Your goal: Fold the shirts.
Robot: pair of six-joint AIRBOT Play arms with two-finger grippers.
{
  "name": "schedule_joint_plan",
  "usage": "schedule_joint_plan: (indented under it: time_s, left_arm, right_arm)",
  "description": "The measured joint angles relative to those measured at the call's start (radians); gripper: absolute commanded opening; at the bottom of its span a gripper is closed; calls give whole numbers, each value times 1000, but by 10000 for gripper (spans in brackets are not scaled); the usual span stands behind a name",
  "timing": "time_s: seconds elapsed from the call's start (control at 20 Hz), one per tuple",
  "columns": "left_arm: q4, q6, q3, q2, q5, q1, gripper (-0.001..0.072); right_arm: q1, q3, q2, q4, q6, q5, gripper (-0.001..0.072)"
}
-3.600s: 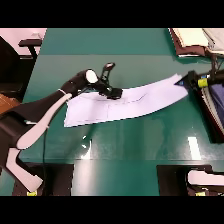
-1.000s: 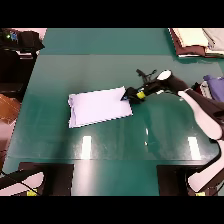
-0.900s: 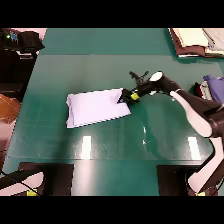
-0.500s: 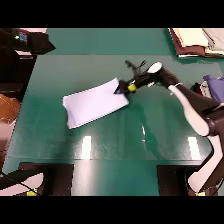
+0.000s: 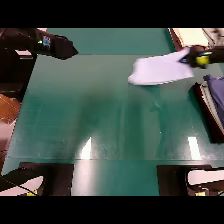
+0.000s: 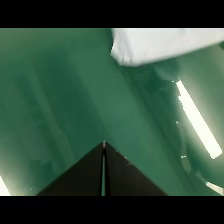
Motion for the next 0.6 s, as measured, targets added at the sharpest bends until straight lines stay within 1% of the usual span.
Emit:
schedule_joint_plan:
  time_s: [0.15, 0.25, 0.45, 0.6]
  left_arm:
    - [-4, 0, 0, 0, 7, -29, 24]
    - [-8, -1, 0, 0, 8, -43, 24]
    - [-15, -4, 0, 0, 8, -53, 24]
    - [-18, -5, 0, 0, 8, -57, 25]
  right_arm:
    - [-185, 2, 43, -17, 5, -16, 16]
    - [-273, 3, 56, -19, 3, -36, 16]
    - [-363, 6, 66, -18, -27, -91, 16]
    - [-385, 47, 68, 36, -68, -121, 16]
